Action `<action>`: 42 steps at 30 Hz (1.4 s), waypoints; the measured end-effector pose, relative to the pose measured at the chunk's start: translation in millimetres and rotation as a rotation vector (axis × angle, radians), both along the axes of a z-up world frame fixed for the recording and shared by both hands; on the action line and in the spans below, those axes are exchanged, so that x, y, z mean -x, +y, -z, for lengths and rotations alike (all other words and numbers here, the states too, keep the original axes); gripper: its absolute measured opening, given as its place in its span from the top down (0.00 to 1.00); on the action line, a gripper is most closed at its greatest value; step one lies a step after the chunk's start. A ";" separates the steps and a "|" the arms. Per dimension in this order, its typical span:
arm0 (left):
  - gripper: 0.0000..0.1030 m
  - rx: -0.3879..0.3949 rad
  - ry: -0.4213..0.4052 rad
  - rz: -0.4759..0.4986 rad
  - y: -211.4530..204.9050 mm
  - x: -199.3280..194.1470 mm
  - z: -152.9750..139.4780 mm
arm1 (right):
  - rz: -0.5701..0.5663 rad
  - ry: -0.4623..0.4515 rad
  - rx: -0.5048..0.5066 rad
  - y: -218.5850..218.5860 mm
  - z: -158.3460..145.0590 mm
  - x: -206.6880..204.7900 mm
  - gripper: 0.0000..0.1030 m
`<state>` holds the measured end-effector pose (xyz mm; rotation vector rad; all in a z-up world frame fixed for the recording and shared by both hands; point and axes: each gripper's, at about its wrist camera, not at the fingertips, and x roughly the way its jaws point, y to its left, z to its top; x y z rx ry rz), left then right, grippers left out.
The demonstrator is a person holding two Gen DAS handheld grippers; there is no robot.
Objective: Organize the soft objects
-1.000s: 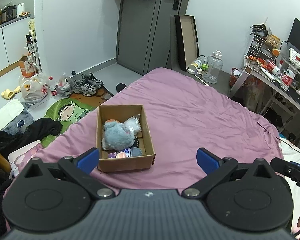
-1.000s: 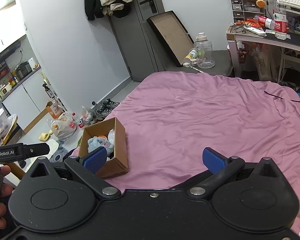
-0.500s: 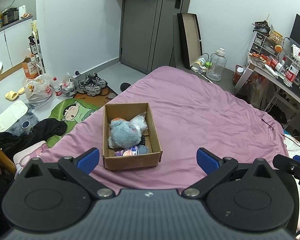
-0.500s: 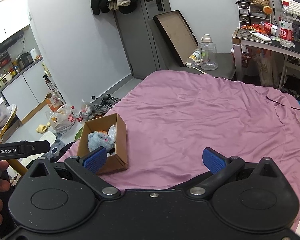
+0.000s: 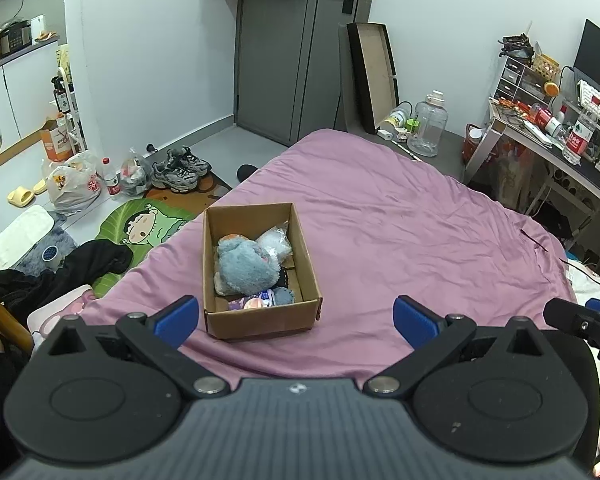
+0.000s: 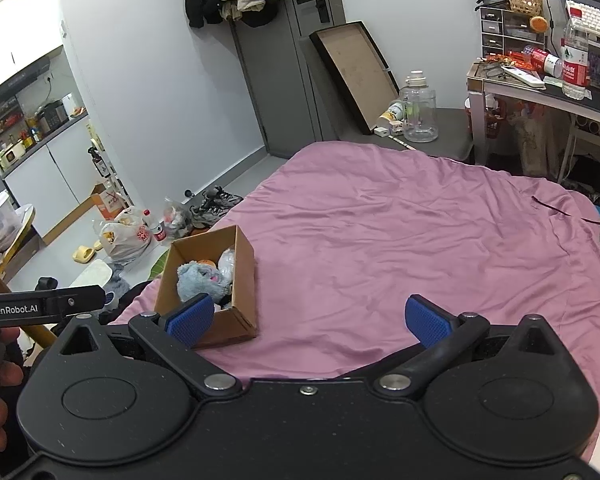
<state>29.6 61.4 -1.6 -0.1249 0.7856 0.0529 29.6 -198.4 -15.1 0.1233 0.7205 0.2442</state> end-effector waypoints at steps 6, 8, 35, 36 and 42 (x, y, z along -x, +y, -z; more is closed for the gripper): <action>0.00 -0.002 -0.002 0.003 -1.4 0.4 0.4 | -0.008 0.004 -0.022 -2.9 1.1 -1.0 0.00; 0.00 -0.001 -0.002 0.005 -2.5 1.0 0.4 | -0.008 0.004 -0.013 -3.5 1.7 -0.7 0.00; 0.00 -0.015 -0.018 0.016 -13.3 11.0 -8.7 | 0.003 0.001 -0.013 -3.7 -4.5 5.5 0.00; 0.00 -0.016 -0.018 0.017 -14.0 12.0 -8.8 | 0.002 0.002 -0.016 -3.9 -4.4 5.9 0.00; 0.00 -0.024 -0.017 0.019 -16.0 14.0 -9.3 | 0.002 0.001 -0.025 -6.8 -3.6 8.4 0.00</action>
